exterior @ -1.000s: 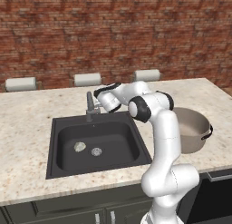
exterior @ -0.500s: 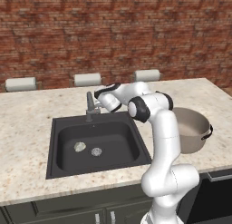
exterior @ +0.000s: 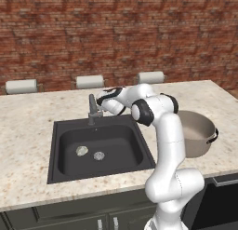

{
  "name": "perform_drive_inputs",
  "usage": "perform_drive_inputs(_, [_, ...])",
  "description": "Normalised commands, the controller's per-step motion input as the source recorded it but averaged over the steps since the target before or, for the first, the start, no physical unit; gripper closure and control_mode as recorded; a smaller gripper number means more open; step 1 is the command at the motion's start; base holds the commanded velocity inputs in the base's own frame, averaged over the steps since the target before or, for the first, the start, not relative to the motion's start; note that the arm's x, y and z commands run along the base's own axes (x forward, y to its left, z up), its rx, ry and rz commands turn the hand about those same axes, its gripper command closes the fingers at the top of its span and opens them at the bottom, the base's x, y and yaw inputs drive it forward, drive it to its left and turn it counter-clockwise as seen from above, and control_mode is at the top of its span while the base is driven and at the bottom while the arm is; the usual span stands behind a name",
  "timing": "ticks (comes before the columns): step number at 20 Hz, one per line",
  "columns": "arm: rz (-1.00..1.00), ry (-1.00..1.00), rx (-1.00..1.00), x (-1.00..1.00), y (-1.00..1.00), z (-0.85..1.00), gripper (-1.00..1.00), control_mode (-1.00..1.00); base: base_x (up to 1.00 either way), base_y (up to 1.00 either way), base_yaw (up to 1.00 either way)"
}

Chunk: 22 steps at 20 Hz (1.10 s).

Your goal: Dump the garlic from the pot into the sink. Then turn on the water and wash the garlic. Then turn off the water and put the garlic back in the pot.

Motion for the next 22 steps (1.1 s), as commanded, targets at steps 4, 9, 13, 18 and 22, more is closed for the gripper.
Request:
perform_drive_inputs(4, [-0.13,0.16,0.01,0.00,-0.54,-0.27,1.00,-1.00,0.00,0.00,0.00])
perform_drive_inputs(9, [-0.11,0.15,0.02,0.00,-0.63,-0.29,1.00,-1.00,0.00,0.00,0.00])
perform_drive_inputs(13, [-0.10,0.13,0.03,-0.09,-0.70,-0.31,1.00,-1.00,0.00,0.00,0.00])
perform_drive_inputs(18, [-0.10,0.13,0.03,-0.21,-0.76,-0.35,1.00,-1.00,0.00,0.00,0.00])
perform_drive_inputs(22, [-0.10,0.13,0.04,-0.29,-0.78,-0.38,1.00,-1.00,0.00,0.00,0.00])
